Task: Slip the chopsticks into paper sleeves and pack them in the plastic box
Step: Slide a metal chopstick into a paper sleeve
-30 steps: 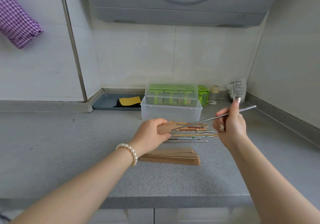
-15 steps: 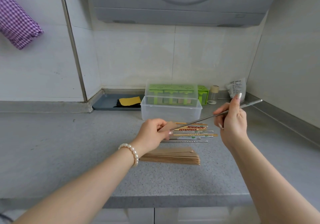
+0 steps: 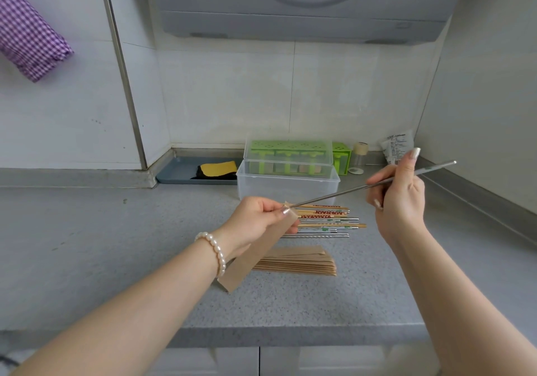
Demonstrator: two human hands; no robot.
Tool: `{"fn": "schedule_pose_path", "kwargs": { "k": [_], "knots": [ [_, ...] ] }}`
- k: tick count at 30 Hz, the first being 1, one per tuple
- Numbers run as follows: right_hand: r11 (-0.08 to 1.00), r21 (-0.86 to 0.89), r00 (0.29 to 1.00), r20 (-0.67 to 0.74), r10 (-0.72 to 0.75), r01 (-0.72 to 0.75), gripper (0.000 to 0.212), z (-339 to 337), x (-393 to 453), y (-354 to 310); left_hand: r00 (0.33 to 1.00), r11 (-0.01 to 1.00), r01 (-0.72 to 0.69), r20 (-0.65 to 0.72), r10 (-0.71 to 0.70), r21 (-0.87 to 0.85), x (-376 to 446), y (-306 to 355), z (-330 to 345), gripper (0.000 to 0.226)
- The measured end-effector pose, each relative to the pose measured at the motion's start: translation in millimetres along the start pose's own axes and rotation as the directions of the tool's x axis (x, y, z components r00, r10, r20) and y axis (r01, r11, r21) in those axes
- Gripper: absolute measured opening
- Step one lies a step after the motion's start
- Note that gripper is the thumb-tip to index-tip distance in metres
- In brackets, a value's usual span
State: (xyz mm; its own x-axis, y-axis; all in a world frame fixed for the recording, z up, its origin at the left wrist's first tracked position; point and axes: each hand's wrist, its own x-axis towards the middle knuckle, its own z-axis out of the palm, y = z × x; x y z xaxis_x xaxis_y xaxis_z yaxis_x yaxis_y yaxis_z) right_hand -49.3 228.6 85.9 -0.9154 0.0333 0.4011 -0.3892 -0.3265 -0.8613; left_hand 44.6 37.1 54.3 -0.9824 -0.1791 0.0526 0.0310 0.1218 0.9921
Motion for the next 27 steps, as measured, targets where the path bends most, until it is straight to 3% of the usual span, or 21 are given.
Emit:
{"fn": "schedule_pose_path", "kwargs": {
  "k": [9, 21, 27],
  "knots": [
    [0.998, -0.026, 0.998, 0.028, -0.049, 0.05, 0.078, 2.3, -4.9, -3.3, 0.997, 1.0, -0.002, -0.074, 0.004, 0.03, 0.2, -0.8, 3.6, 0.019],
    [0.996, -0.046, 0.997, 0.021, -0.081, 0.082, 0.075, 4.4, -12.1, -7.7, 0.997, 0.999, 0.019, -0.076, -0.022, -0.031, 0.4, -1.4, 4.3, 0.018],
    [0.998, -0.017, 0.997, 0.041, 0.064, -0.064, 0.072, 0.6, -1.0, -8.8, 1.0, 1.0, -0.017, 0.026, 0.017, 0.011, -3.7, -0.6, 3.7, 0.017]
  ]
}}
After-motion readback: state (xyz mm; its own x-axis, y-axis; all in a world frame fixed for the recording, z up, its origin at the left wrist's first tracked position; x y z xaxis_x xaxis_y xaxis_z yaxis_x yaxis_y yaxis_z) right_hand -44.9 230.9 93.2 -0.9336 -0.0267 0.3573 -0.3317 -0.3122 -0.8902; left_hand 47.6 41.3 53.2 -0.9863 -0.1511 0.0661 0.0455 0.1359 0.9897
